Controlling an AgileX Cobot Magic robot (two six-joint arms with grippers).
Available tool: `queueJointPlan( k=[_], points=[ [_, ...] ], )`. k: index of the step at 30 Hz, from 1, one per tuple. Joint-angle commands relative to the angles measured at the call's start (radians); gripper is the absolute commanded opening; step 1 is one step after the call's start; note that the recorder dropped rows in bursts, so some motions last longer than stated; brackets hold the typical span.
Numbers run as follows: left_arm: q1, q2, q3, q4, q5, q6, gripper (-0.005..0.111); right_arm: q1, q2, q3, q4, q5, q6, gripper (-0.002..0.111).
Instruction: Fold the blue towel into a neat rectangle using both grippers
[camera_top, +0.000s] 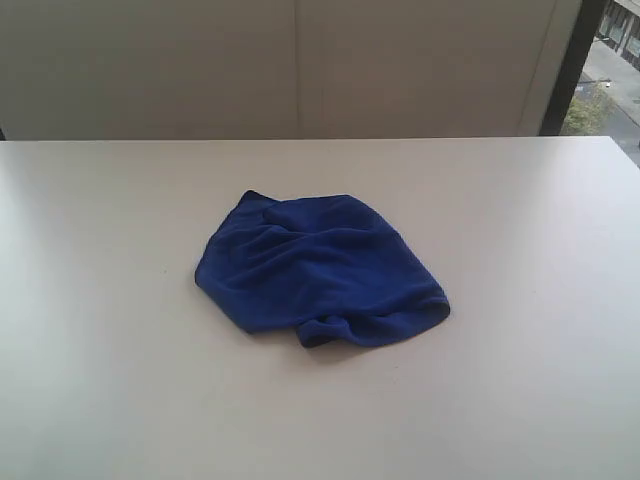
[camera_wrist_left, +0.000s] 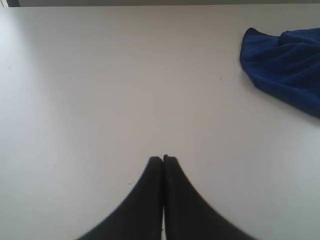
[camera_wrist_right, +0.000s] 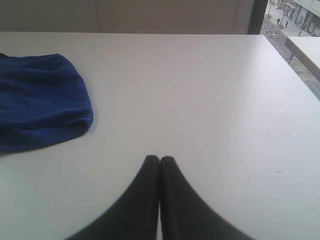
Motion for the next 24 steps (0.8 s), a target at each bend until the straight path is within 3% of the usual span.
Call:
queueJointPlan(
  k=[1, 14, 22, 24],
  points=[
    [-0.002, -0.005, 0.001, -0.003, -0.032, 0.002, 0.0, -0.001, -0.006, 0.003, -0.002, -0.006, -0.005, 0.0],
    [-0.002, -0.005, 0.001, -0.003, -0.41, -0.001, 0.0, -0.001, -0.006, 0.003, -0.002, -0.006, -0.005, 0.0],
    [-0.002, 0.013, -0.001, -0.003, -0.79, -0.073, 0.0, -0.001, -0.006, 0.003, -0.002, -0.006, -0.005, 0.0],
    [-0.002, 0.059, -0.048, -0.003, -0.811, -0.082, 0.0, -0.001, -0.006, 0.003, -0.002, -0.006, -0.005, 0.0]
  ],
)
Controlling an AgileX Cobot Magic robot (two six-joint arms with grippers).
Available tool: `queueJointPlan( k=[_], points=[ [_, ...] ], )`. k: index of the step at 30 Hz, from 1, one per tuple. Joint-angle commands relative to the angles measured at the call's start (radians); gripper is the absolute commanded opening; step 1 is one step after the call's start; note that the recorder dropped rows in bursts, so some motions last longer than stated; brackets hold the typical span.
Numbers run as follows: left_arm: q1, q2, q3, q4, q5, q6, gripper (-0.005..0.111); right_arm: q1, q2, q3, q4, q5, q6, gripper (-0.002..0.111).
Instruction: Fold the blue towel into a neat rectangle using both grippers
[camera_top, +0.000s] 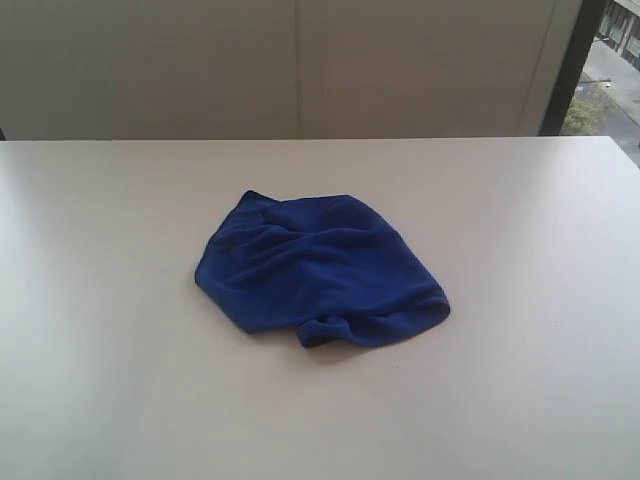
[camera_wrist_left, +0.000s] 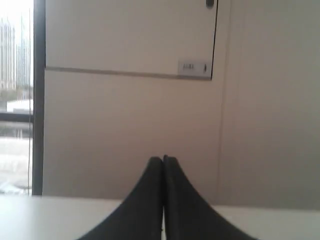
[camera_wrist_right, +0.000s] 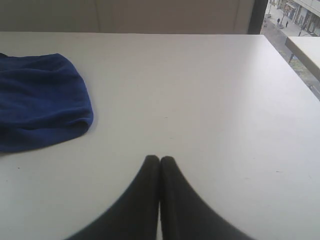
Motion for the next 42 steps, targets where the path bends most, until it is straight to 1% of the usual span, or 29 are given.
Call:
queueJointPlan(
  k=[1, 3, 5, 8, 11, 14, 16, 17, 19, 22, 24, 25, 27, 28, 31, 33, 35, 37, 40, 42],
  points=[
    [-0.002, 0.09, -0.073, -0.003, -0.131, -0.042, 0.0, -0.001, -0.006, 0.003, -0.002, -0.006, -0.005, 0.0],
    [-0.002, 0.173, -0.148, 0.013, -0.138, -0.079, 0.0, -0.001, -0.006, 0.003, -0.002, -0.006, -0.005, 0.0],
    [-0.002, 0.262, -0.222, 0.081, -0.156, -0.119, 0.0, -0.001, -0.006, 0.003, -0.002, -0.006, -0.005, 0.0],
    [-0.002, 0.423, -0.35, 0.345, -0.174, -0.213, 0.0, -0.001, -0.006, 0.003, -0.002, -0.006, -0.005, 0.0],
    [-0.002, 0.616, -0.47, 0.732, -0.174, -0.384, 0.0, -0.001, -0.006, 0.003, -0.002, -0.006, -0.005, 0.0],
    [-0.002, 0.823, -0.586, 1.136, -0.196, -0.634, 0.0, -0.001, -0.006, 0.003, -0.002, -0.006, -0.005, 0.0],
    [-0.002, 0.946, -0.641, 1.339, -0.238, -0.723, 0.0, -0.001, -0.006, 0.003, -0.002, -0.006, -0.005, 0.0],
    [-0.002, 1.01, -0.664, 1.433, -0.261, -0.739, 0.0, -0.001, -0.006, 0.003, -0.002, -0.006, -0.005, 0.0],
    [-0.01, 1.119, -0.691, 1.536, -0.307, -0.742, 0.0, -0.001, -0.006, 0.003, -0.002, -0.006, -0.005, 0.0],
    [-0.065, 1.27, -0.7, 1.589, -0.288, -0.716, 0.0, -0.001, -0.006, 0.003, -0.002, -0.006, -0.005, 0.0],
    [-0.12, 1.344, -0.7, 1.612, -0.236, -0.679, 0.002, -0.001, -0.006, 0.003, -0.002, -0.006, -0.005, 0.0],
    [-0.157, 1.38, -0.7, 1.63, -0.178, -0.654, 0.005, -0.001, -0.006, 0.003, -0.002, -0.006, -0.005, 0.0],
    [-0.23, 1.432, -0.7, 1.655, -0.085, -0.629, 0.015, -0.001, -0.006, 0.003, -0.002, -0.006, -0.005, 0.0],
    [-0.277, 1.462, -0.7, 1.663, 0.003, -0.608, 0.022, -0.001, -0.006, 0.003, -0.002, -0.006, -0.005, 0.0],
    [-0.354, 1.514, -0.7, 1.655, 0.131, -0.555, 0.042, -0.001, -0.006, 0.003, -0.002, -0.006, -0.005, 0.0],
    [-0.402, 1.564, -0.7, 1.649, 0.166, -0.499, 0.057, -0.001, -0.006, 0.003, -0.002, -0.006, -0.005, 0.0],
    [-0.413, 1.593, -0.7, 1.64, 0.166, -0.46, 0.059, -0.001, -0.006, 0.003, -0.002, -0.006, -0.005, 0.0],
    [-0.413, 1.627, -0.7, 1.587, 0.174, -0.412, 0.059, -0.001, -0.006, 0.003, -0.002, -0.006, -0.005, 0.0],
    [-0.413, 1.672, -0.7, 1.414, 0.172, -0.304, 0.059, -0.001, -0.006, 0.003, -0.002, -0.006, -0.005, 0.0],
    [-0.413, 1.716, -0.7, 1.236, 0.11, -0.133, 0.059, -0.001, -0.006, 0.003, -0.002, -0.006, -0.005, 0.0]
  ],
)
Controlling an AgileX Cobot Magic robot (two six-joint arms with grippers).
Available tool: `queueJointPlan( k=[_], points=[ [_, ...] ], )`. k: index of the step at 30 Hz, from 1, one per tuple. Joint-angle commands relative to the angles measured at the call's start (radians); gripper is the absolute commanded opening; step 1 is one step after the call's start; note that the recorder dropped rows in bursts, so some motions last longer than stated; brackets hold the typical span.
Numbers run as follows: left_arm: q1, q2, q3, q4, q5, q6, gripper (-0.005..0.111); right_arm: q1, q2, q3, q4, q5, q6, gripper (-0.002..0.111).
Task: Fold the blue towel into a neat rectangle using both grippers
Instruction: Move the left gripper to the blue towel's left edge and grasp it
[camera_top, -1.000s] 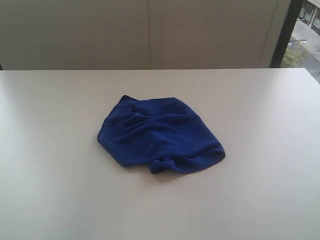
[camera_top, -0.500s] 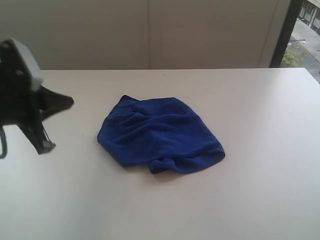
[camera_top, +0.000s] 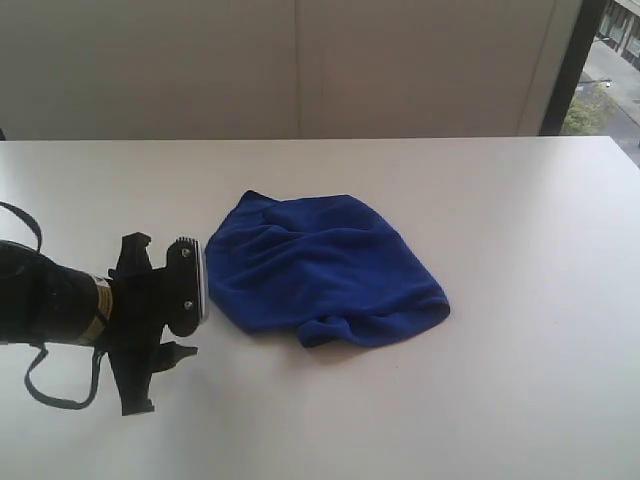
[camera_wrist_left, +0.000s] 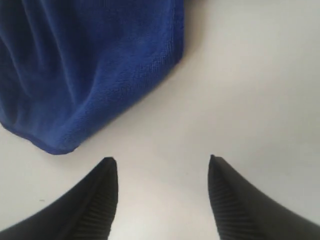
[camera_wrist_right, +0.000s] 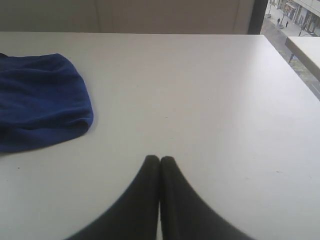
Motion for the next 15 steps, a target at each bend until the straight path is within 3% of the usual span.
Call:
queueJointPlan(
  k=[1, 5, 15],
  points=[
    [-0.006, 0.066, -0.005, -0.286, -0.08, 0.253, 0.059, -0.001, -0.006, 0.003, -0.002, -0.006, -0.005, 0.0],
    [-0.008, 0.108, -0.022, -0.399, -0.163, 0.372, 0.059, -0.001, -0.006, 0.003, -0.002, -0.006, -0.005, 0.0],
    [-0.04, 0.152, -0.102, -0.45, -0.181, 0.319, 0.059, -0.001, -0.006, 0.003, -0.002, -0.006, -0.005, 0.0]
  ],
)
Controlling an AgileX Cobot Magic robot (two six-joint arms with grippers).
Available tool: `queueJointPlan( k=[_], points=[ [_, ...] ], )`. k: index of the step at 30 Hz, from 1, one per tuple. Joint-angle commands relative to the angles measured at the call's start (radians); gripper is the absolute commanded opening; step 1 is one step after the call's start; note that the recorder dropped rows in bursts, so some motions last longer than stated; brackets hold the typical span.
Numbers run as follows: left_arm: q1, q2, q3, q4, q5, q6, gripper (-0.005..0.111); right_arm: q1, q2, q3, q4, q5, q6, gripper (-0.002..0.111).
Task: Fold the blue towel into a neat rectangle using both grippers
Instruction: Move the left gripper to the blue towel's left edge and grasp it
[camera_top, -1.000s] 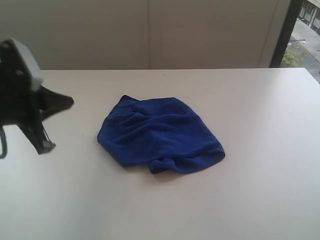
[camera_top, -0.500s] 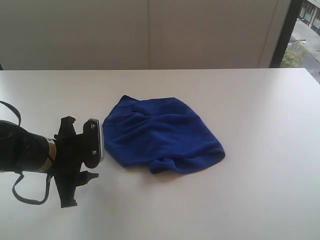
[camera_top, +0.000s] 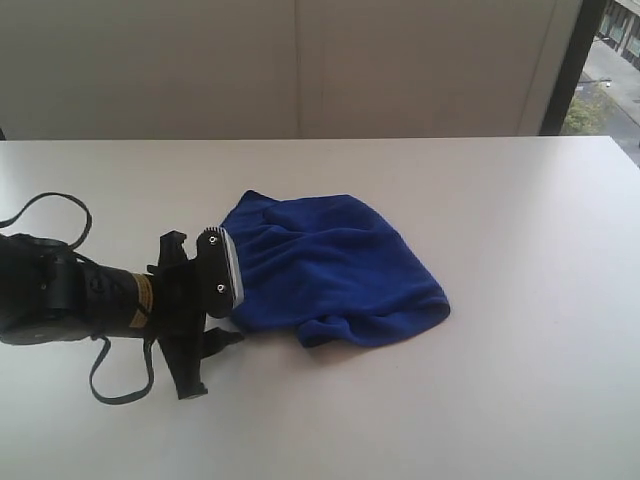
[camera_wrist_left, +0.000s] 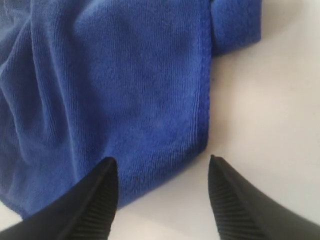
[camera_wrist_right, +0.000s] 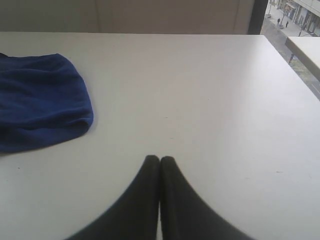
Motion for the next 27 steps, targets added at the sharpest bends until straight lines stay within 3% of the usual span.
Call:
queueJointPlan(
  k=[1, 5, 15, 20, 26, 27],
  points=[
    [-0.031, 0.013, -0.023, -0.011, 0.003, -0.042, 0.059, -0.001, -0.006, 0.003, -0.002, -0.006, -0.005, 0.0],
    [-0.064, 0.037, -0.041, -0.013, 0.038, -0.05, 0.059, -0.001, -0.006, 0.003, -0.002, -0.006, -0.005, 0.0],
    [-0.065, 0.071, -0.063, -0.108, 0.143, 0.003, 0.056, -0.001, -0.006, 0.003, -0.002, -0.006, -0.005, 0.0],
    [-0.065, 0.071, -0.063, -0.108, 0.156, 0.048, 0.038, -0.001, -0.006, 0.003, -0.002, -0.006, -0.005, 0.0],
    [-0.065, 0.068, -0.065, -0.108, 0.159, 0.084, 0.0, -0.001, -0.006, 0.003, -0.002, -0.006, -0.005, 0.0],
    [-0.065, 0.066, -0.065, -0.108, 0.159, 0.1, 0.0, -0.001, -0.006, 0.003, -0.002, -0.006, -0.005, 0.0]
  ],
)
